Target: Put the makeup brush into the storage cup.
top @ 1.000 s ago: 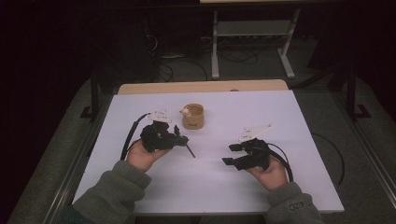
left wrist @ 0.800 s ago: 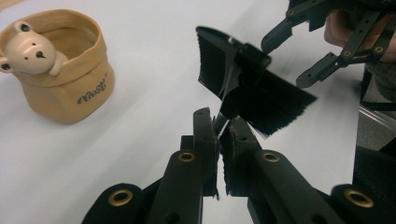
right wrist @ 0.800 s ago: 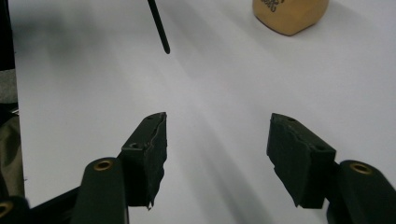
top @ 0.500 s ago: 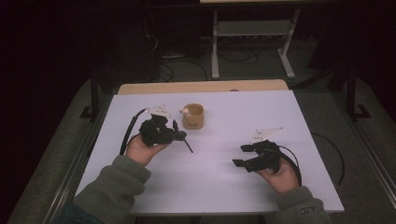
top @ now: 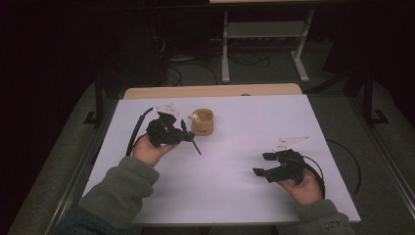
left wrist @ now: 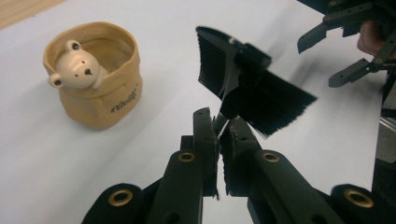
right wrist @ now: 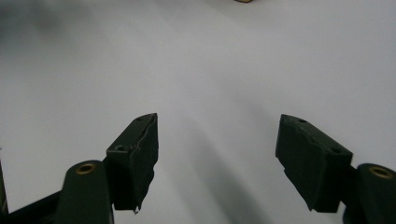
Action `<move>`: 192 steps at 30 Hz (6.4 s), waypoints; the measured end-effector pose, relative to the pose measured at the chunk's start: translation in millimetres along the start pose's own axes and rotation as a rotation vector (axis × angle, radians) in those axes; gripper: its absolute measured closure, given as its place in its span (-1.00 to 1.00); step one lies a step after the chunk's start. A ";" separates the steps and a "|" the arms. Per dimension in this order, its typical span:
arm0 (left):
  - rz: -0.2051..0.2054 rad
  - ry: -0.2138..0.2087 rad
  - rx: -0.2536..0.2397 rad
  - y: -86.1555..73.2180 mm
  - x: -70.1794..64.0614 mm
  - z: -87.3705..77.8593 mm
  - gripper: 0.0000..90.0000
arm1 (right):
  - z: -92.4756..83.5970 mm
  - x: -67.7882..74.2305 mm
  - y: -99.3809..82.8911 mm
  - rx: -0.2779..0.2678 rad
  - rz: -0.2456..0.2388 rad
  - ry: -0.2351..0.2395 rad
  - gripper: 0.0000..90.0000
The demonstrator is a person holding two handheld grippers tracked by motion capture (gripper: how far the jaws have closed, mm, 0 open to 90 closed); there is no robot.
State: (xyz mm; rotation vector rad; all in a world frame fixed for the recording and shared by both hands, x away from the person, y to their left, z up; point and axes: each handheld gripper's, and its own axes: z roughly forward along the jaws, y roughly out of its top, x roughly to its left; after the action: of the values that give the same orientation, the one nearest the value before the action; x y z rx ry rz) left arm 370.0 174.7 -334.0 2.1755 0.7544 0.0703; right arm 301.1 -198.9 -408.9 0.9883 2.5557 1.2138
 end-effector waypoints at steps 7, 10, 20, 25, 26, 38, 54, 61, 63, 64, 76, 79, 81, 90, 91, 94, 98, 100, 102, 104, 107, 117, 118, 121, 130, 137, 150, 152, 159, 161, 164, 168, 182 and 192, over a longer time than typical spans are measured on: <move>-0.003 0.016 0.001 13.8 3.6 -3.0 0.90 | -1.3 -1.3 -1.3 0.000 0.010 -0.014 -0.43; -0.002 0.023 -0.001 19.8 5.3 -6.0 0.90 | -0.7 -3.1 -1.8 0.000 0.019 -0.017 -0.44; -0.010 0.055 -0.013 45.1 10.8 -11.7 0.90 | -4.3 -4.1 -2.2 -0.026 0.016 -0.027 -0.43; -0.006 0.074 -0.010 57.1 14.2 -10.8 0.90 | -5.8 -5.4 -2.1 -0.037 0.013 -0.027 -0.44; -0.001 0.077 -0.006 59.1 15.0 -11.0 0.90 | -6.3 -5.3 -1.8 -0.037 0.016 -0.026 -0.43; -0.025 0.132 -0.016 82.5 23.8 -3.3 0.90 | -9.3 -7.6 -0.8 -0.049 0.007 -0.030 -0.43; -0.094 0.198 -0.032 90.3 44.3 8.6 0.90 | -11.3 -9.1 0.2 -0.061 0.018 -0.026 -0.43; -0.115 0.215 -0.032 89.2 50.4 13.6 0.90 | -12.7 -8.8 0.7 -0.066 0.016 -0.031 -0.43; -0.122 0.218 -0.031 88.8 51.9 15.7 0.90 | -12.8 -9.3 0.6 -0.073 0.011 -0.032 -0.43; -0.129 0.223 -0.029 88.4 53.5 18.0 0.90 | -12.7 -9.5 0.6 -0.072 0.012 -0.031 -0.43; -0.155 0.244 0.000 84.1 60.3 38.4 0.89 | -12.4 -7.9 1.3 -0.073 0.006 -0.036 -0.43; -0.161 0.245 0.010 83.1 60.9 43.2 0.89 | -12.0 -7.8 1.4 -0.075 0.007 -0.035 -0.43; -0.169 0.250 0.020 81.9 62.5 46.1 0.89 | -12.0 -7.6 1.5 -0.075 0.007 -0.034 -0.43; -0.194 0.249 0.025 76.9 69.9 53.0 0.87 | -10.7 -6.4 2.1 -0.070 0.006 -0.037 -0.42; -0.203 0.256 0.025 76.7 70.2 53.8 0.83 | -11.1 -5.8 2.3 -0.071 0.009 -0.039 -0.42; -0.206 0.263 0.031 76.6 70.4 55.7 0.74 | -11.2 -5.4 2.8 -0.076 0.000 -0.040 -0.41; -0.195 0.272 0.031 76.5 71.0 55.1 0.57 | -10.2 -6.1 3.0 -0.076 -0.007 -0.043 -0.41; -0.186 0.281 0.034 76.1 70.6 55.2 0.48 | -10.2 -6.2 3.2 -0.072 0.003 -0.041 -0.41; -0.174 0.288 0.043 74.8 70.8 53.1 0.41 | -10.6 -6.8 3.4 -0.078 0.001 -0.046 -0.41; -0.172 0.288 0.031 73.9 70.8 49.3 0.34 | -11.5 -6.1 3.8 -0.082 0.004 -0.051 -0.41; -0.173 0.281 0.030 70.9 72.1 44.9 0.27 | -11.2 -6.7 4.2 -0.087 -0.002 -0.055 -0.41; -0.166 0.242 0.000 60.8 73.3 33.0 0.10 | -12.7 -10.7 2.9 -0.087 0.020 -0.061 -0.41; -0.167 0.240 -0.004 60.1 72.8 31.4 0.09 | -12.3 -11.3 3.1 -0.086 0.020 -0.062 -0.41; -0.158 0.237 -0.014 58.1 71.2 25.4 0.05 | -11.9 -11.7 3.3 -0.085 0.018 -0.066 -0.41; -0.165 0.228 -0.036 55.1 74.9 23.9 0.04 | -10.8 -12.5 3.5 -0.080 0.025 -0.071 -0.41; -0.153 0.239 -0.025 55.1 77.9 34.0 0.25 | -9.7 -13.7 3.2 -0.078 0.015 -0.066 -0.41; -0.156 0.211 -0.075 58.1 72.6 16.4 0.12 | -10.7 -13.7 3.3 -0.080 0.023 -0.069 -0.41; -0.152 0.205 -0.080 57.4 70.8 12.1 0.10 | -12.2 -15.7 3.2 -0.080 0.026 -0.073 -0.41; -0.132 0.205 -0.092 49.0 66.1 -7.0 0.07 | -16.2 -24.5 1.9 -0.085 0.051 -0.084 -0.42; -0.133 0.205 -0.095 46.8 64.5 -11.0 0.06 | -17.7 -24.9 1.8 -0.086 0.053 -0.086 -0.42; -0.120 0.200 -0.098 42.5 61.3 -17.7 0.05 | -18.0 -26.0 1.6 -0.087 0.062 -0.090 -0.43; -0.096 0.191 -0.091 36.3 55.7 -22.6 0.02 | -18.1 -28.3 1.0 -0.089 0.061 -0.098 -0.43; -0.058 0.185 -0.069 11.4 40.8 -34.2 -0.05 | -19.5 -29.5 0.6 -0.088 0.063 -0.111 -0.43; -0.030 0.178 -0.075 -17.0 26.4 -48.4 -0.10 | -19.7 -28.0 1.3 -0.088 0.064 -0.110 -0.42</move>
State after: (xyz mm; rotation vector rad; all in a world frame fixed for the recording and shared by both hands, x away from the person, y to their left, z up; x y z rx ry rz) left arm 369.2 230.4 -319.0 2.1054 0.8700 0.2763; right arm 315.7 -228.3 -398.9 1.0933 2.3832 1.2394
